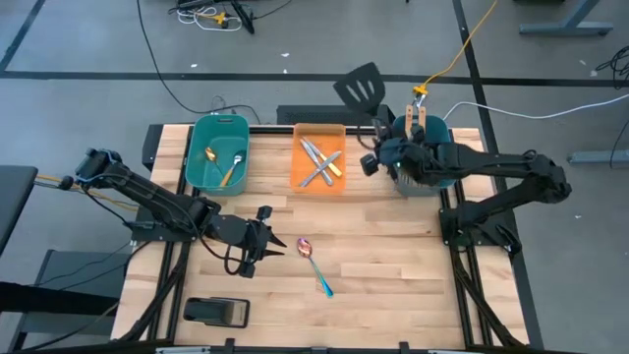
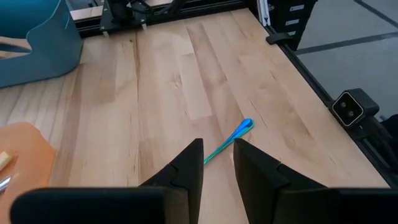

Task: Pick & Place Kitchen Items
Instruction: Put the black spatula into the blue bin

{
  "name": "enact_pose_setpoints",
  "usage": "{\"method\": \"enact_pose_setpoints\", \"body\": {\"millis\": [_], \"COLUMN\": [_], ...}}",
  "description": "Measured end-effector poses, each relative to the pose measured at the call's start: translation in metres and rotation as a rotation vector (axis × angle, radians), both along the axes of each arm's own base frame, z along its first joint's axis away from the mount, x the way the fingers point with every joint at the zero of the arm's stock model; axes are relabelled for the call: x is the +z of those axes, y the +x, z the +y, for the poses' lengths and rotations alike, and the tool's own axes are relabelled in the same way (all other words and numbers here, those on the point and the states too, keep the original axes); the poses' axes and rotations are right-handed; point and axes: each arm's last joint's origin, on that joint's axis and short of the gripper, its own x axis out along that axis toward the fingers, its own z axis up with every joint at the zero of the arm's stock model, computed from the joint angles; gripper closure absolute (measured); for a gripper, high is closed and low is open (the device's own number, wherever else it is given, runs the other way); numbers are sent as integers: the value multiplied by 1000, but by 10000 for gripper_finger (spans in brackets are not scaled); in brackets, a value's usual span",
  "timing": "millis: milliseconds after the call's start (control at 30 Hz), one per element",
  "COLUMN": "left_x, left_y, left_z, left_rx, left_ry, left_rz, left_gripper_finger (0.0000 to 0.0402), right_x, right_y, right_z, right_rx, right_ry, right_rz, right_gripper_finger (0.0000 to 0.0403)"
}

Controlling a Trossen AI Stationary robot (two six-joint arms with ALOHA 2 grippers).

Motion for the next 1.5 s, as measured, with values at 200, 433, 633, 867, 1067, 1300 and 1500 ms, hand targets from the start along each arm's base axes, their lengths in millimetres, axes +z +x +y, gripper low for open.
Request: {"method": "enact_pose_setpoints", "body": {"millis": [200, 433, 633, 867, 1067, 1300, 1500], "left_x": [0, 0, 0, 0, 0, 0, 0], "left_y": [0, 0, 0, 0, 0, 0, 0], "left_z": [0, 0, 0, 0, 0, 0, 0], "left_rx": [11, 11, 11, 10, 10, 10, 10], "left_ry": [-21, -20, -18, -18, -18, -18, -17], "left_rz": [4, 6, 6, 6, 5, 5, 5], "left_gripper_finger": [308, 308, 308, 308, 307, 307, 307], "right_x": [-19, -42, -58, -73, -96, -111, -121], "right_y": [-18, -58, -90, -109, -117, -125, -129], "right_z": [-24, -37, -44, -56, -66, -72, -75], "right_rx": [-49, -101, -192, -279, -308, -343, -340], "right_ry": [32, 34, 31, 38, 103, 141, 195], "right_rz": [-10, -91, -102, -91, -73, -52, -50], "right_gripper_finger": [335, 335, 335, 335, 335, 335, 335]}}
